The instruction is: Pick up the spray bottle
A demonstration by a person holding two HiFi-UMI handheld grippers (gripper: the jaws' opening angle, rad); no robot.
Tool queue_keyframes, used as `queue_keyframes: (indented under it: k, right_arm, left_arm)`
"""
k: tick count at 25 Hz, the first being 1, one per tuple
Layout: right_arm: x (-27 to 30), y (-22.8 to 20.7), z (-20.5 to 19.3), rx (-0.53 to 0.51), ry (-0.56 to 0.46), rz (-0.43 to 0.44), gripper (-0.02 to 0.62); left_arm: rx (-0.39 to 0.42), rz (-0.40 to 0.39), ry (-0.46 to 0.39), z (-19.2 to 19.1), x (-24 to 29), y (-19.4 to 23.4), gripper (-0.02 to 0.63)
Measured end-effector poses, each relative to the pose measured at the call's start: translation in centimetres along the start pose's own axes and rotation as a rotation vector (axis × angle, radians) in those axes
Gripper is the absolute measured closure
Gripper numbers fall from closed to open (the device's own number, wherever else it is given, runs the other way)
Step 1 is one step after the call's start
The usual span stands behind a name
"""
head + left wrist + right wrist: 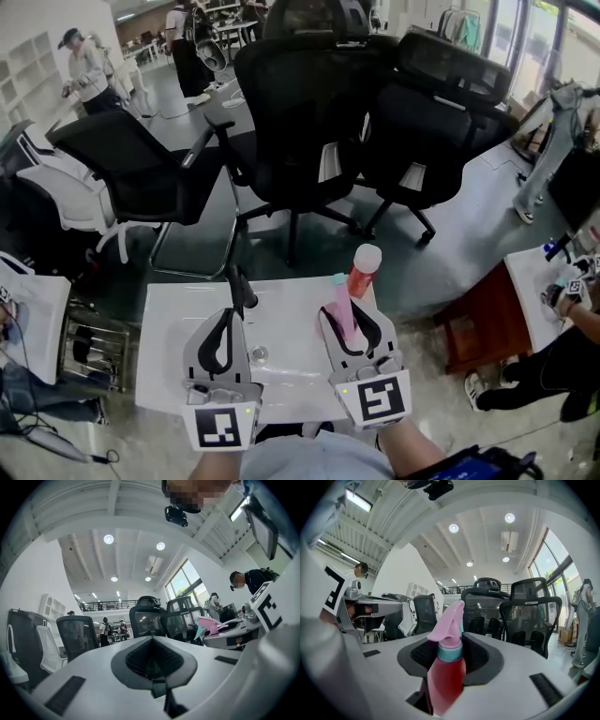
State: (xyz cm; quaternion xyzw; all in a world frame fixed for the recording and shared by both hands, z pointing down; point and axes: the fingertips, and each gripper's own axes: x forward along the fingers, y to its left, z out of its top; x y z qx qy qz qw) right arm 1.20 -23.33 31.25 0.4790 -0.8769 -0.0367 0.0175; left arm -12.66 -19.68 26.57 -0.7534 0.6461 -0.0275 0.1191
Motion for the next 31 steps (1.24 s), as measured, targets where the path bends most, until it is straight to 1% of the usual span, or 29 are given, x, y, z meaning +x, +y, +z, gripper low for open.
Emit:
queue_keyframes:
  k: [6,12,19,24,31]
  right_arm:
    - [-0.7,0.6,0.5,-0.019,-0.021,0.005,0.440]
    - [-1.1,0.8,0.5,-0.008,-0.025,0.008,0.440]
    - [-1.0,0.8,0.6,-0.007,-0.031,0.005,0.440]
    - [-0.9,1.1,0.5,-0.005,-0.036,0.003,0.440]
    - [-0.5,1.2,0.5,-0.009,-0.035,0.004,0.440]
  left_arm:
    - [0.001,-0.002,0.000,0.2,-1.0,-0.5,0.591]
    - [-0.001,-0.005,0.000,0.3,-1.4,-0.7,0.591]
    - [-0.003,-0.013,-0.005,0.4,-1.3,-0.7,0.589]
    - [0.000,-0.014,0.007,-0.1,-1.4,-0.6,0.589]
    - [0.008,-0.022,-0.006,0.1,-1.1,-0.3,0.591]
